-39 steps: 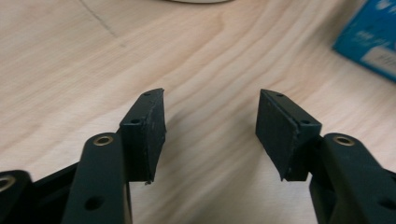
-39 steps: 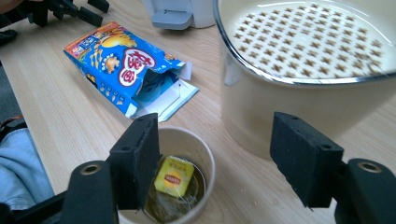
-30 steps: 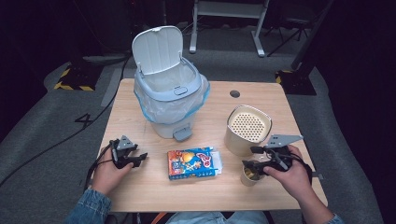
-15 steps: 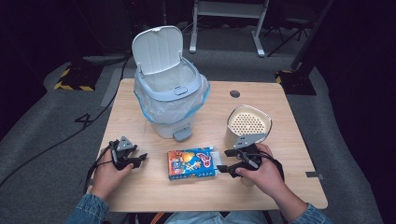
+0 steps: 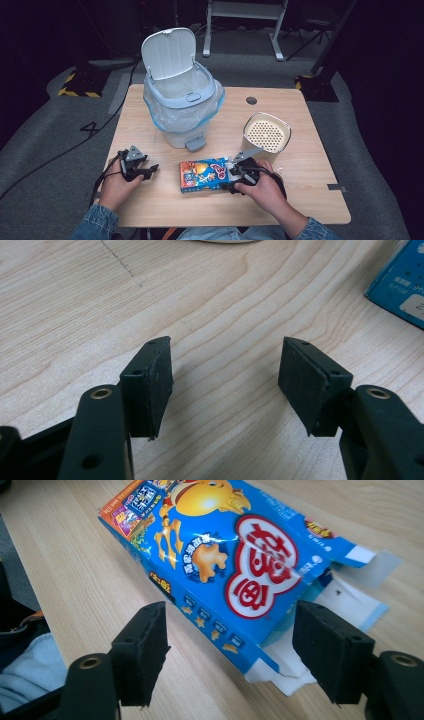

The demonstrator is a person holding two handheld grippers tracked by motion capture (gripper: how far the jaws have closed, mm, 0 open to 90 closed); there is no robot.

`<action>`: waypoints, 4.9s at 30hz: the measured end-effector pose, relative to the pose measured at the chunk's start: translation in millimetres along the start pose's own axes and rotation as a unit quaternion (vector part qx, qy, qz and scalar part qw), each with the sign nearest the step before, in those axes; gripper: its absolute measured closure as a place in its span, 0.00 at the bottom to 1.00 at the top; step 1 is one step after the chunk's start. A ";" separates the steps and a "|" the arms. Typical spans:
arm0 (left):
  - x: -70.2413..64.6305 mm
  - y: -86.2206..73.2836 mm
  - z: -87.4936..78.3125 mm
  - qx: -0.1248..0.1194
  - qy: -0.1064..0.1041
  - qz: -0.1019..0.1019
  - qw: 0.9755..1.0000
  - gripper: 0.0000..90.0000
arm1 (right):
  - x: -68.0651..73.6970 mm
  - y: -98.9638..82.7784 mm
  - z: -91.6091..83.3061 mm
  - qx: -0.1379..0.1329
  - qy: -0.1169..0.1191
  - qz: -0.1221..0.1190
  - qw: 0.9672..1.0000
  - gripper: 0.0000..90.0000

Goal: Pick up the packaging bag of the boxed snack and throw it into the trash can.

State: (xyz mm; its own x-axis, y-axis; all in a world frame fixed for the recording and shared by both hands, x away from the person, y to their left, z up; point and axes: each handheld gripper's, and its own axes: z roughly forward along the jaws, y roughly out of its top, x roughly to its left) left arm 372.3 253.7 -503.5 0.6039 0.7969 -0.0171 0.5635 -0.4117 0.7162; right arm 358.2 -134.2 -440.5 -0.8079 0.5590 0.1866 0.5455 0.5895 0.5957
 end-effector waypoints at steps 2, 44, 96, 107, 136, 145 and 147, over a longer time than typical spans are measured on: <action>-0.4 0.5 0.3 0.001 0.000 0.002 1.000 0.43 | 0.0 -1.0 5.2 0.001 -0.001 0.008 1.000 0.33; -0.8 1.4 1.1 0.002 -0.001 0.007 1.000 0.42 | 7.8 4.2 0.6 -0.026 0.060 -0.066 0.996 1.00; -2.4 0.2 0.2 0.001 -0.007 0.006 1.000 0.41 | -26.0 115.2 -148.6 -0.159 0.062 -0.143 0.975 1.00; -2.6 0.5 0.6 0.002 -0.008 0.003 1.000 0.40 | -33.9 164.8 -134.3 -0.170 0.070 -0.128 0.974 1.00; -1.7 1.1 1.1 0.001 -0.008 0.006 1.000 0.40 | -33.4 220.7 -108.4 -0.175 0.066 -0.110 0.976 0.74; -1.9 1.2 1.4 0.000 -0.008 0.001 1.000 0.40 | -29.3 232.4 -100.6 -0.178 0.068 -0.121 0.974 0.64; -1.8 1.2 1.4 0.000 -0.007 0.002 1.000 0.40 | -28.7 234.2 -99.3 -0.185 0.065 -0.123 0.973 0.58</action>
State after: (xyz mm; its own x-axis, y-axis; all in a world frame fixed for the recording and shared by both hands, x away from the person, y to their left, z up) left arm 372.7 251.1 -503.6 0.6140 0.7889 -0.0253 0.5614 -0.4140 0.7165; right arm 487.0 -70.1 -228.8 -0.9381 0.3353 0.0863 0.2345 0.4316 0.8710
